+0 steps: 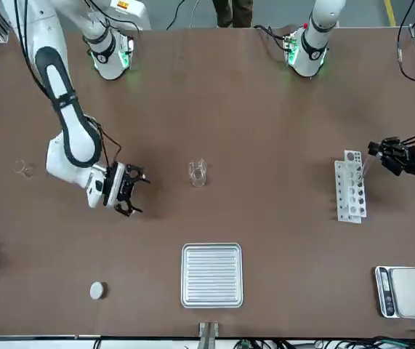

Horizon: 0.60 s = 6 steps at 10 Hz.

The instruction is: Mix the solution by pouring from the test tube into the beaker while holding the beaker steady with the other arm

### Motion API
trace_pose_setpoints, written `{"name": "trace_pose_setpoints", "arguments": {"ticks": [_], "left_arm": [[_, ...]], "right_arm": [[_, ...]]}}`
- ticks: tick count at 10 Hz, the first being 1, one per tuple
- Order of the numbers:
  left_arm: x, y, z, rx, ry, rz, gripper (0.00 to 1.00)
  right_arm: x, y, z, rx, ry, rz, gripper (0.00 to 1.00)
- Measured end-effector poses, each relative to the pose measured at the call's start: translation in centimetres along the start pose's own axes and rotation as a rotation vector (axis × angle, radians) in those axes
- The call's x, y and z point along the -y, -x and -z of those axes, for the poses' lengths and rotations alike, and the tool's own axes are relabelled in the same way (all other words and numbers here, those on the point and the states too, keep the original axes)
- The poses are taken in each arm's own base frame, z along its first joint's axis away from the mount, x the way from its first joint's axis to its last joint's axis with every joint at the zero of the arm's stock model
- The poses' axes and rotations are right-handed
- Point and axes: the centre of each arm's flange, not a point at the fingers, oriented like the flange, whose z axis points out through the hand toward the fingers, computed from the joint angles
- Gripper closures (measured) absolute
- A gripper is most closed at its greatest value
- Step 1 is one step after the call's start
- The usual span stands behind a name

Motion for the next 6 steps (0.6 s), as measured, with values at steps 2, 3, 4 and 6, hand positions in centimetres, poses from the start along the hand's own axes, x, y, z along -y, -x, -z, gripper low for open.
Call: {"name": "trace_pose_setpoints", "arguments": {"ticks": [2, 3, 4, 6], "left_arm": [[-0.5, 1.1, 0.1, -0.021, -0.023, 0.013, 0.78], [-0.8, 1.2, 0.2, -0.021, -0.026, 0.027, 0.78], [-1.1, 1.5, 0.4, -0.019, -0.030, 0.045, 0.78], [-1.8, 2.1, 0.6, -0.024, -0.038, 0.076, 0.78]], "right_arm": [[-1.4, -1.8, 1.6, 0.098, 0.069, -0.031, 0.00], [-2.0, -2.4, 2.3, 0.142, 0.098, -0.047, 0.00], [-2.4, -3.0, 2.9, 0.175, 0.130, -0.065, 0.00], [-3.1, -3.6, 3.7, 0.215, 0.184, -0.091, 0.00]]}}
